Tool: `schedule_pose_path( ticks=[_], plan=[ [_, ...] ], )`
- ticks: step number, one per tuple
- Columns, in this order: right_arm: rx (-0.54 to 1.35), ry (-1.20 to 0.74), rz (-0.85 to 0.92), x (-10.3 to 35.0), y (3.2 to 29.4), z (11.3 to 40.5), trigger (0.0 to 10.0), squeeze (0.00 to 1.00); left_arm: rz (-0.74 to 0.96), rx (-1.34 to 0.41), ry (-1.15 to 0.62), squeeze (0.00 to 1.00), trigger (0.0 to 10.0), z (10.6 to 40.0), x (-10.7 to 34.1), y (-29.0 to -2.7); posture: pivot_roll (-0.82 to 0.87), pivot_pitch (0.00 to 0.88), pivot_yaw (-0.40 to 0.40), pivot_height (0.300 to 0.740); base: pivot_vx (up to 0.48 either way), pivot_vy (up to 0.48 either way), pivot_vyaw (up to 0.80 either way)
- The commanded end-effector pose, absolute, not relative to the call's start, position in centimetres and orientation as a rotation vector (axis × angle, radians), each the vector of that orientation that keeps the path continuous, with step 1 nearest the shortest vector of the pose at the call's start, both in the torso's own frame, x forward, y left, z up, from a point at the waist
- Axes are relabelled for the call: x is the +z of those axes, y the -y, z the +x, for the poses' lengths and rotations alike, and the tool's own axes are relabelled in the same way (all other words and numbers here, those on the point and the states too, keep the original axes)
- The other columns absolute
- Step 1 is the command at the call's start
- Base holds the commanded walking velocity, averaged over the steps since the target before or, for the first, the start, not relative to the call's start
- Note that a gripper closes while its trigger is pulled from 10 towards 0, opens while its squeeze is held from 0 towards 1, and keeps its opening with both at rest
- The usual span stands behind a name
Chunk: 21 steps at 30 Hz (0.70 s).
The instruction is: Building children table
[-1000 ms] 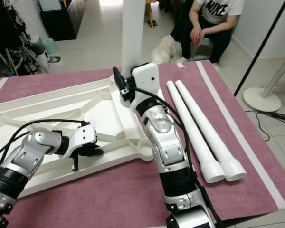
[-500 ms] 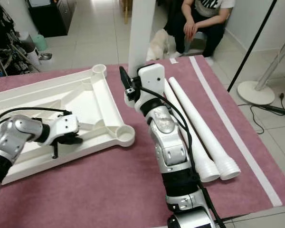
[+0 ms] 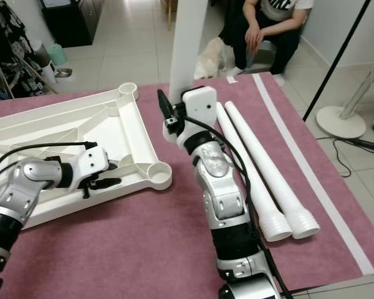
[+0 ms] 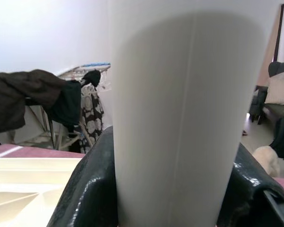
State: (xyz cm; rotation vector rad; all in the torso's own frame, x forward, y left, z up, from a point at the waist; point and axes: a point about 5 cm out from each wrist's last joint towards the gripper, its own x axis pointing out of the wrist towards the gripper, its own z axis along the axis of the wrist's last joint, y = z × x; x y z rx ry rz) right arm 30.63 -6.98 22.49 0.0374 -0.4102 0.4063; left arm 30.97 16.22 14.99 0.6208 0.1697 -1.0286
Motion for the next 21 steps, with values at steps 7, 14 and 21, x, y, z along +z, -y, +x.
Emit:
schedule_pose_path(
  ticks=[7,14,21],
  plan=[
    [0.473,0.385,0.185,21.6,5.4,30.7,10.0,0.0,0.458,-0.961,-0.052,0.0,10.0,29.2,17.0,-15.1,0.06,0.0,0.081,0.74,0.0,0.0,0.0],
    [0.517,0.331,0.211,19.9,3.9,31.2,10.0,0.0,0.604,-0.975,-0.155,0.0,10.0,26.6,15.7,-15.3,0.1,0.0,0.072,0.74,0.0,0.0,0.0],
    [0.588,0.251,0.159,18.5,2.6,31.5,10.0,0.0,0.7,-0.889,-0.206,0.0,10.0,26.5,15.6,-15.6,0.13,0.0,0.061,0.74,0.0,0.0,0.0]
  ],
)
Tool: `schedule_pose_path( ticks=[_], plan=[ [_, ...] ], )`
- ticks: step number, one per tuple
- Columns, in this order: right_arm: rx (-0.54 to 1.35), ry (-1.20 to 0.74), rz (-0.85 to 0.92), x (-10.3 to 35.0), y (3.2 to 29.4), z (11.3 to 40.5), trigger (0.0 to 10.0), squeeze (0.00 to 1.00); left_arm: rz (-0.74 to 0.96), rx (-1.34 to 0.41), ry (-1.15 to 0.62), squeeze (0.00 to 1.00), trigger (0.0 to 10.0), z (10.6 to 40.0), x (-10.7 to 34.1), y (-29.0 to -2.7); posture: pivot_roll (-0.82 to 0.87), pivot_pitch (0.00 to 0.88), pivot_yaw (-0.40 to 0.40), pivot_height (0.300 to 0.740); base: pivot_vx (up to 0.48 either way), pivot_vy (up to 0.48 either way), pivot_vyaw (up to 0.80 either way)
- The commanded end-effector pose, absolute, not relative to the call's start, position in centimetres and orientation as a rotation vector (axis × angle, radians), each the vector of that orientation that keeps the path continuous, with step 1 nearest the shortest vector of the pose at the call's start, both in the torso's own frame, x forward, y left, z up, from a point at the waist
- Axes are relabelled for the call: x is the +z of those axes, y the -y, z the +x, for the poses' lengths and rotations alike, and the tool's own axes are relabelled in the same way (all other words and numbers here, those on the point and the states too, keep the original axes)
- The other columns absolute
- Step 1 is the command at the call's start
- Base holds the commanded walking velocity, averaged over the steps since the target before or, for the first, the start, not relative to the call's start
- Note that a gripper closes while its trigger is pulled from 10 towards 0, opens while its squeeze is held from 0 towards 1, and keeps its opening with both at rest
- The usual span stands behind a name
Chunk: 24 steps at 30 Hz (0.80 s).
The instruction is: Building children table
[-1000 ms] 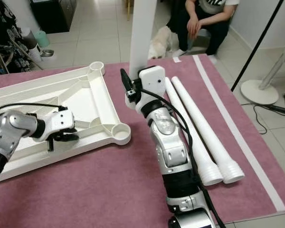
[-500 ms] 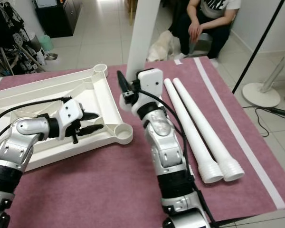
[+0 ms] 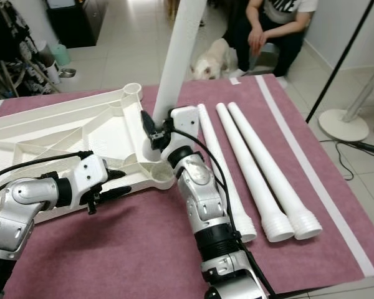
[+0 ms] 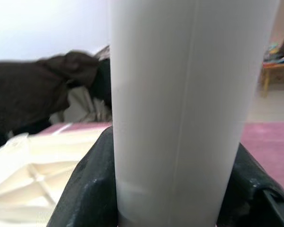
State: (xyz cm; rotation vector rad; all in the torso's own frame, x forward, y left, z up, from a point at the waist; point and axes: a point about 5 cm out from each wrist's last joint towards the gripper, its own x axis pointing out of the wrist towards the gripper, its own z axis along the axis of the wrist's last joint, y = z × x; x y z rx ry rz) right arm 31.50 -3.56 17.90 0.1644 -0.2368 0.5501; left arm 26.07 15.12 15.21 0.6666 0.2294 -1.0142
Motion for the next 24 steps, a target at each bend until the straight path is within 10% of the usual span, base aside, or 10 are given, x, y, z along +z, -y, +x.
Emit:
schedule_pose_path(
  ticks=[1,19,23,24],
  plan=[
    [0.588,0.251,0.159,18.5,2.6,31.5,10.0,0.0,0.7,-0.889,-0.206,0.0,10.0,26.5,15.6,-15.6,0.13,0.0,0.061,0.74,0.0,0.0,0.0],
    [0.787,0.218,0.014,16.8,4.4,29.2,10.0,0.0,0.769,-0.802,-0.288,0.0,10.0,28.0,12.8,-14.8,0.1,0.0,0.029,0.74,0.0,0.0,0.0],
    [0.752,0.233,-0.007,16.8,5.1,29.2,10.0,0.0,0.769,-0.827,-0.299,0.0,7.7,28.6,12.6,-14.3,0.08,0.0,0.052,0.74,0.0,0.0,0.0],
    [0.725,0.251,-0.013,17.0,5.5,29.4,10.0,0.0,0.786,-0.84,-0.302,0.0,5.0,29.0,12.6,-14.2,0.08,0.0,0.059,0.74,0.0,0.0,0.0]
  ],
)
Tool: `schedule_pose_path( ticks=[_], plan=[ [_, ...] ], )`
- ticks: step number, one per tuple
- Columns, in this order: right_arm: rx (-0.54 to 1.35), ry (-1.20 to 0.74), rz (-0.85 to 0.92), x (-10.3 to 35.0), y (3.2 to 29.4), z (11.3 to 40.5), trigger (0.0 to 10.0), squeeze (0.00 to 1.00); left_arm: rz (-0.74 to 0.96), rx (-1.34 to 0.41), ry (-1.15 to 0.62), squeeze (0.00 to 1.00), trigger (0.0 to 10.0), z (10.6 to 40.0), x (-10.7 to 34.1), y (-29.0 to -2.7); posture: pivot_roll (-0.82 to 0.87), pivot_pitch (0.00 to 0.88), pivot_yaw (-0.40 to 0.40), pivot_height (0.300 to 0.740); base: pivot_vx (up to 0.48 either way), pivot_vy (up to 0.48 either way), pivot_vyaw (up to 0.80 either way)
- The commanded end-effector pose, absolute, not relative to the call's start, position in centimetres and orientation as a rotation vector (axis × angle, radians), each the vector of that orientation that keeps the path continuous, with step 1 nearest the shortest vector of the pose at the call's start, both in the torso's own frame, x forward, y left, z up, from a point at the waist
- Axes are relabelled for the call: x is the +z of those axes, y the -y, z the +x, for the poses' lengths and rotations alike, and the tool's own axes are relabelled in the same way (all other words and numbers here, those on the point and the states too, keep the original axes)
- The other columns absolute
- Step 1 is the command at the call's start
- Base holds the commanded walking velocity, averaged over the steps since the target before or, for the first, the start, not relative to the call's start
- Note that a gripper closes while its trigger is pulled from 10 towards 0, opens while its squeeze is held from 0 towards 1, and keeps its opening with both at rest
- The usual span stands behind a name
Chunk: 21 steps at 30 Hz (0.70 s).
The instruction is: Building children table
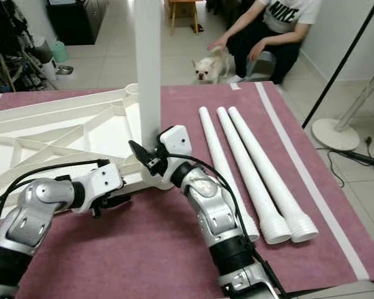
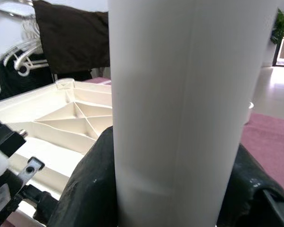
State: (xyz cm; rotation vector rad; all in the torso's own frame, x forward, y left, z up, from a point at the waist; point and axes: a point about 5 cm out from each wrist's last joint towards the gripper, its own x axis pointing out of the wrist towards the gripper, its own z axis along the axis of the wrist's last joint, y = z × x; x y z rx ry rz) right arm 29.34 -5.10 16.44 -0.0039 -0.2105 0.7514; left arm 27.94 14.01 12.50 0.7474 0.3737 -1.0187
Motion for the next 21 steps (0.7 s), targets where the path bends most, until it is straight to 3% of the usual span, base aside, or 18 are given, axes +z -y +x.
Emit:
schedule_pose_path(
  ticks=[1,3,4,7,8,9,20,21],
  plan=[
    [0.708,0.263,-0.016,17.2,5.8,29.5,10.0,0.0,0.799,-0.846,-0.304,0.0,5.0,29.2,12.5,-14.1,0.08,0.0,0.061,0.74,0.0,0.0,0.0],
    [0.694,0.276,-0.02,17.5,6.0,29.6,10.0,0.0,0.812,-0.848,-0.307,0.0,4.9,29.6,12.5,-14.1,0.07,0.0,0.066,0.74,0.0,0.0,0.0],
    [0.681,0.287,-0.022,17.8,6.3,29.8,10.0,0.0,0.832,-0.858,-0.309,0.0,4.1,29.9,12.5,-14.0,0.06,0.0,0.071,0.74,0.0,0.0,0.0],
    [0.676,0.292,-0.023,18.0,6.5,29.8,10.0,0.0,0.845,-0.866,-0.309,0.0,4.1,30.1,12.4,-14.0,0.06,0.0,0.071,0.74,0.0,0.0,0.0],
    [0.664,0.302,-0.028,18.3,6.8,29.9,10.0,0.0,0.866,-0.882,-0.314,0.0,1.6,30.5,12.3,-14.0,0.06,0.0,0.078,0.74,0.0,0.0,0.0],
    [0.654,0.31,-0.032,18.6,7.1,30.0,10.0,0.0,0.881,-0.901,-0.319,0.0,0.0,30.7,12.3,-14.0,0.06,0.0,0.079,0.74,0.0,0.0,0.0],
    [0.612,0.337,-0.033,19.3,7.6,30.2,10.0,0.0,0.878,-0.935,-0.313,0.0,0.0,31.5,12.8,-14.4,0.05,0.0,0.083,0.74,0.0,0.0,0.0],
    [0.605,0.341,-0.031,19.4,7.6,30.2,10.0,0.0,0.859,-0.931,-0.289,0.0,2.0,31.8,13.6,-14.4,0.05,0.0,0.083,0.74,0.0,0.0,0.0]
  ],
)
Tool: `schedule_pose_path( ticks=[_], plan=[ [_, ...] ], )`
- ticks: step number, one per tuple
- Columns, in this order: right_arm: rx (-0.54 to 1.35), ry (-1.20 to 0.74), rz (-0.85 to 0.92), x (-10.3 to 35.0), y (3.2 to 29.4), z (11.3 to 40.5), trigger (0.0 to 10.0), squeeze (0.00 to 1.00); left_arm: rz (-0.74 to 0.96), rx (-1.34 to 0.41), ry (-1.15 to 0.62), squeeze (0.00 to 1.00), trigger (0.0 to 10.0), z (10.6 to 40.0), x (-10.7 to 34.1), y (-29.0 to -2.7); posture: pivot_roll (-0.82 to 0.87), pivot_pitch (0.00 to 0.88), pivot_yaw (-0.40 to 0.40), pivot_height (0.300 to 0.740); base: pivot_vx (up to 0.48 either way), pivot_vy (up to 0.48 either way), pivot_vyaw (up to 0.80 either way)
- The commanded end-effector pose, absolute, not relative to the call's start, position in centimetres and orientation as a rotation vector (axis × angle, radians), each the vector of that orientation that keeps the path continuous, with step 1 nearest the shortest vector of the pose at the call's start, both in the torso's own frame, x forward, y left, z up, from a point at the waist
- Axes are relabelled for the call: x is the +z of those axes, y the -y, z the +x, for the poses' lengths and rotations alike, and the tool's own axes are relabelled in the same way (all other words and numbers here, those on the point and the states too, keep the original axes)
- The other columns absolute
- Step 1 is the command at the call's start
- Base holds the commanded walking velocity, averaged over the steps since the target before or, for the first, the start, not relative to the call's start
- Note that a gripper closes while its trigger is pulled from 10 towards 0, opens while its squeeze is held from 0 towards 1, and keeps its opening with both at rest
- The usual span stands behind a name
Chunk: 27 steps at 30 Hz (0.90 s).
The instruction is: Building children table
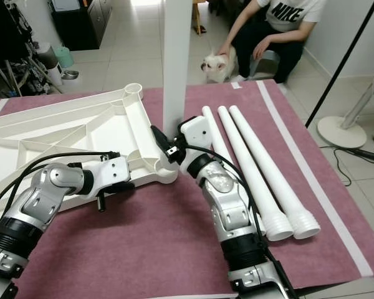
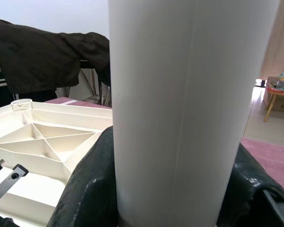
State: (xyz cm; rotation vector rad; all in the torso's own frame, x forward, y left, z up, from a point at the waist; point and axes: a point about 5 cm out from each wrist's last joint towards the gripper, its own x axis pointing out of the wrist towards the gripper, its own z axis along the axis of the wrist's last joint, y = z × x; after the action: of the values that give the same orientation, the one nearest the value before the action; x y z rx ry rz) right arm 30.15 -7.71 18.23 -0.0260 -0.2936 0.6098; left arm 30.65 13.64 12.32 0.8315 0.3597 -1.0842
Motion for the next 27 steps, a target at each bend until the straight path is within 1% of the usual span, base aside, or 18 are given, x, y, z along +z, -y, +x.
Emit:
schedule_pose_path(
  ticks=[1,2,3,4,6,7,9,11,15,18,20,24,27],
  plan=[
    [0.605,0.341,-0.031,19.4,7.6,30.2,10.0,0.0,0.859,-0.931,-0.289,0.0,2.0,31.8,13.6,-14.4,0.05,0.0,0.083,0.74,0.0,0.0,0.0],
    [0.602,0.343,-0.029,19.4,7.6,30.3,10.0,0.0,0.848,-0.93,-0.272,0.0,2.0,32.0,14.1,-14.4,0.05,0.0,0.083,0.74,0.0,0.0,0.0],
    [0.597,0.344,-0.026,19.5,7.7,30.3,10.0,0.0,0.852,-0.96,-0.251,0.0,10.0,32.0,14.8,-14.6,0.05,0.0,0.083,0.74,0.0,0.0,0.0],
    [0.597,0.344,-0.026,19.5,7.7,30.3,10.0,0.0,0.852,-0.96,-0.251,0.0,10.0,32.0,14.8,-14.6,0.05,0.0,0.083,0.74,0.0,0.0,0.0],
    [0.592,0.343,-0.021,19.5,7.7,30.4,10.0,0.0,0.884,-1.046,-0.237,0.0,10.0,31.6,15.7,-15.1,0.06,0.0,0.081,0.74,0.0,0.0,0.0],
    [0.592,0.343,-0.021,19.5,7.7,30.4,10.0,0.0,0.884,-1.046,-0.237,0.0,10.0,31.6,15.7,-15.1,0.06,0.0,0.081,0.74,0.0,0.0,0.0],
    [0.59,0.343,-0.015,19.5,7.5,30.5,10.0,0.0,0.939,-1.103,-0.273,0.0,10.0,31.0,15.2,-15.6,0.07,0.0,0.083,0.74,0.0,0.0,0.0],
    [0.589,0.344,-0.013,19.5,7.5,30.5,10.0,0.0,0.95,-1.108,-0.286,0.0,10.0,30.9,14.9,-15.8,0.07,0.0,0.085,0.74,0.0,0.0,0.0],
    [0.581,0.347,-0.008,19.6,7.5,30.5,10.0,0.0,0.969,-1.074,-0.282,0.0,10.0,31.5,15.2,-16.2,0.07,0.0,0.086,0.74,0.0,0.0,0.0],
    [0.57,0.352,-0.003,19.7,7.6,30.6,10.0,0.0,0.98,-1.002,-0.266,0.0,10.0,32.8,16.4,-16.8,0.07,0.0,0.088,0.74,0.0,0.0,0.0],
    [0.57,0.356,0.002,19.8,7.5,30.6,10.0,0.0,0.981,-0.99,-0.26,0.0,10.0,33.1,16.7,-16.8,0.07,0.0,0.088,0.74,0.0,0.0,0.0],
    [0.574,0.363,0.006,20.0,7.2,30.7,10.0,0.0,0.978,-1.025,-0.269,0.0,10.0,32.6,16.1,-16.4,0.07,0.0,0.094,0.74,0.0,0.0,0.0],
    [0.584,0.376,0.021,20.3,6.5,30.8,10.0,0.0,0.942,-1.114,-0.304,0.0,10.0,30.7,13.7,-15.3,0.06,0.0,0.097,0.74,0.0,0.0,0.0]
  ],
)
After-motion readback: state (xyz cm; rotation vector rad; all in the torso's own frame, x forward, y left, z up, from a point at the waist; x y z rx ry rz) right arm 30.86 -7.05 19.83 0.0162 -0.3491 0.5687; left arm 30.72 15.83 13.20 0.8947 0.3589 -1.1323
